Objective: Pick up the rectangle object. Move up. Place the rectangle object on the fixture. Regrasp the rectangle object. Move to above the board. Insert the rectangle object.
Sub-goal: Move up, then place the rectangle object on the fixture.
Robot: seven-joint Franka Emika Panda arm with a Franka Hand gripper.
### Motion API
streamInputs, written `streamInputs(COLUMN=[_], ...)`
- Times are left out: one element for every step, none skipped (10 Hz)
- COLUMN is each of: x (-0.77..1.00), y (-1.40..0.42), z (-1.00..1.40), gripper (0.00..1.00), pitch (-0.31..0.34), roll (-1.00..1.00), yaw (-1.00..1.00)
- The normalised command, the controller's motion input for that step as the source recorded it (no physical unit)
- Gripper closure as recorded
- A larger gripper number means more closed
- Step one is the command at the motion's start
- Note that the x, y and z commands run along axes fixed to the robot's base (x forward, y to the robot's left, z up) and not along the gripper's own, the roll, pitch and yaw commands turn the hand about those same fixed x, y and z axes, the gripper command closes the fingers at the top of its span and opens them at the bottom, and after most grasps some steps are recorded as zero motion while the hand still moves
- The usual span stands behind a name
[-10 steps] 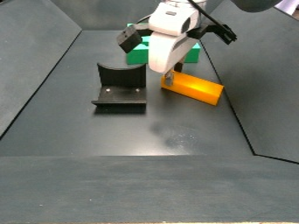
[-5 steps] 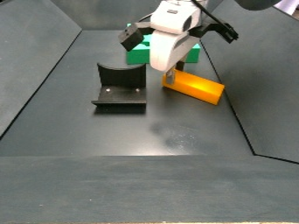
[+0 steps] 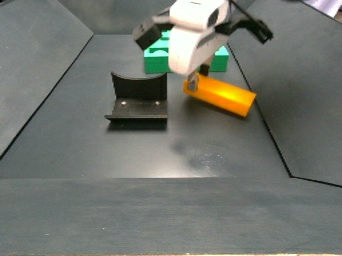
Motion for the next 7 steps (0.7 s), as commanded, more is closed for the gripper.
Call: streamInputs(x=[-0.05, -0.03, -0.02, 0.0, 0.0, 0.0, -0.01], y=[-0.03, -0.02, -0.01, 0.0, 0.0, 0.0, 0.01], z=[0.55, 0.4, 0.19, 1.0, 1.0, 1.0, 1.0], gripper=[1.0, 1.0, 1.0, 1.0, 1.0, 1.0, 1.0], pitch=[0.038, 0.044, 0.049, 0.0, 0.006, 0.018, 0.033], roll=[0.01, 0.03, 0.05, 0.0, 0.01, 0.01, 0.03], yaw=[0.02, 0.02, 0.02, 0.0, 0.0, 0.0, 0.0])
